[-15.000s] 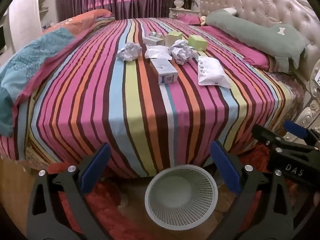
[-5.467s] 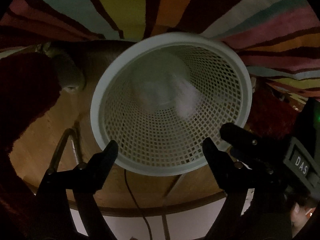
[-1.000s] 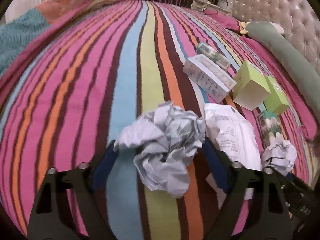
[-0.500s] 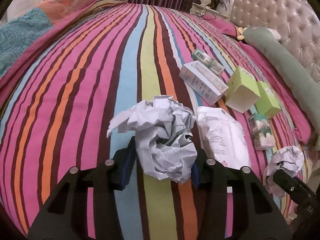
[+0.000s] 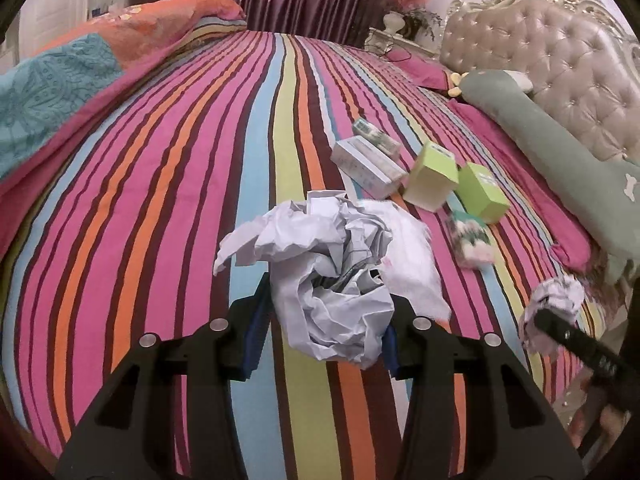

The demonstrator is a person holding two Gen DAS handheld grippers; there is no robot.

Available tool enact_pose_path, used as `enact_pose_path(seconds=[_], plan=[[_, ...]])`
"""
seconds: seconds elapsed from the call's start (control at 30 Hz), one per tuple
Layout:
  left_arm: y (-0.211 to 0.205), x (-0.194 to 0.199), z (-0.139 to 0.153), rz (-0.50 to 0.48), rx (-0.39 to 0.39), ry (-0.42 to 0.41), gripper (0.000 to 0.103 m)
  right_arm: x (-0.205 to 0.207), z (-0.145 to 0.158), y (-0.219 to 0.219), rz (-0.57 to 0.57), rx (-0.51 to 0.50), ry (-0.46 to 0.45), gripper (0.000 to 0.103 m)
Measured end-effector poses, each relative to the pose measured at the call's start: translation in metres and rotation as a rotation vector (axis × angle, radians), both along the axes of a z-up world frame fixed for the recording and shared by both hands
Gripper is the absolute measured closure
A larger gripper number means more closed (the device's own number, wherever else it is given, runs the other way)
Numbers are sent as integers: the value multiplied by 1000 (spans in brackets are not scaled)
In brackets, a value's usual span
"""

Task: Collect trash
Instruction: 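Carry both crumpled paper balls down over the wastebasket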

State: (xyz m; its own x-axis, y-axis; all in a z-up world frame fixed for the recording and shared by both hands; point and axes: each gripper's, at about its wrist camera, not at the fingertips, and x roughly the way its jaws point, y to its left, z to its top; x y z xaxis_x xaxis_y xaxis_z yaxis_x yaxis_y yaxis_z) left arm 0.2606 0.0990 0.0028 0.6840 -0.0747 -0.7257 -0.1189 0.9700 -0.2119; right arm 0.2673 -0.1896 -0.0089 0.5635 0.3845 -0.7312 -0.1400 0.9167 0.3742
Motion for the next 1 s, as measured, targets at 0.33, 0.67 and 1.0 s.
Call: enact_pose_path(seconds=[0.33, 0.67, 1.0], plan=[[-31, -84, -1, -41, -11, -35, 57, -49, 12, -20, -19, 18, -20, 43], [-70, -154, -19, -125, -7, 0, 57, -101, 19, -25, 7, -5, -31, 43], [-102, -195, -37, -175, -12, 51, 57, -145, 4, -21, 42, -17, 15, 43]])
